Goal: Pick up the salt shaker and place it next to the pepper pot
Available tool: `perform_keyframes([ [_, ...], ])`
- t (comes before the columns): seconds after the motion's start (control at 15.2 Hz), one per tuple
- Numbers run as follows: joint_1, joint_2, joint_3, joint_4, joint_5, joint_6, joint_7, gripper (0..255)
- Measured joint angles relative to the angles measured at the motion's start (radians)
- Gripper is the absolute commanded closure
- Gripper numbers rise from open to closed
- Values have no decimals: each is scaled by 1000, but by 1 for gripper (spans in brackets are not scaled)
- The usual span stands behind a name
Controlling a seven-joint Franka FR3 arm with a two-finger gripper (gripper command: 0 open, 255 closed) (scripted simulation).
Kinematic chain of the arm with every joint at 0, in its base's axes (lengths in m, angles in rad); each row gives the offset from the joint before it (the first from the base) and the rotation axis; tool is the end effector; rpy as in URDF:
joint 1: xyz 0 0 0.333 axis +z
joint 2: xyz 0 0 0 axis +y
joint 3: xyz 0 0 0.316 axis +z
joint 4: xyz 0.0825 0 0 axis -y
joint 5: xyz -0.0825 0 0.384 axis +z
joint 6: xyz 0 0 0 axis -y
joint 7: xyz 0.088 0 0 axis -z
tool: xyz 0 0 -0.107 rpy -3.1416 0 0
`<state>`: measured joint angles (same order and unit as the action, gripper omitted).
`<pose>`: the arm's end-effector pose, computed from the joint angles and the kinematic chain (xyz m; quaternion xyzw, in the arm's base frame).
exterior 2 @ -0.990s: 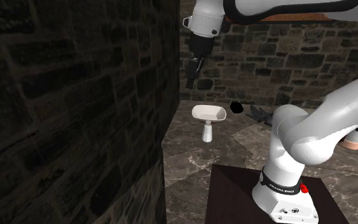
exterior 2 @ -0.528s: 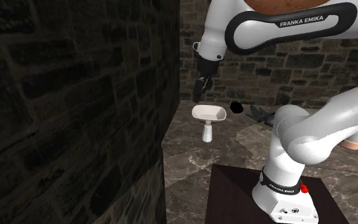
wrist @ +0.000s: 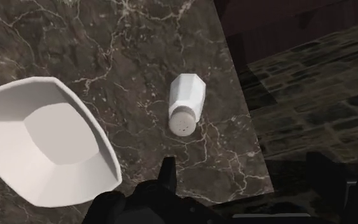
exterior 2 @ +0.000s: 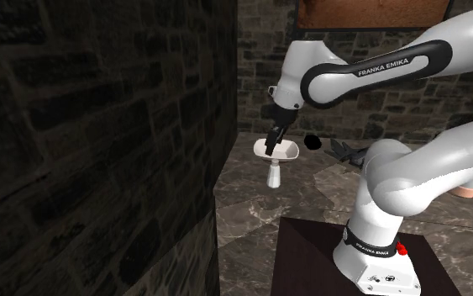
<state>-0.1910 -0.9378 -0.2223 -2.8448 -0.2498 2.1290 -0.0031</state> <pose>0.2696 -0.1239 0.4466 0.9872 -0.1141 0.1032 0.0409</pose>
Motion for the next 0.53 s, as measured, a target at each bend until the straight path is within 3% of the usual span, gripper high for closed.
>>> perform_keyframes([
  [0.53, -113, 92, -131, -143, -87, 235, -37, 0],
])
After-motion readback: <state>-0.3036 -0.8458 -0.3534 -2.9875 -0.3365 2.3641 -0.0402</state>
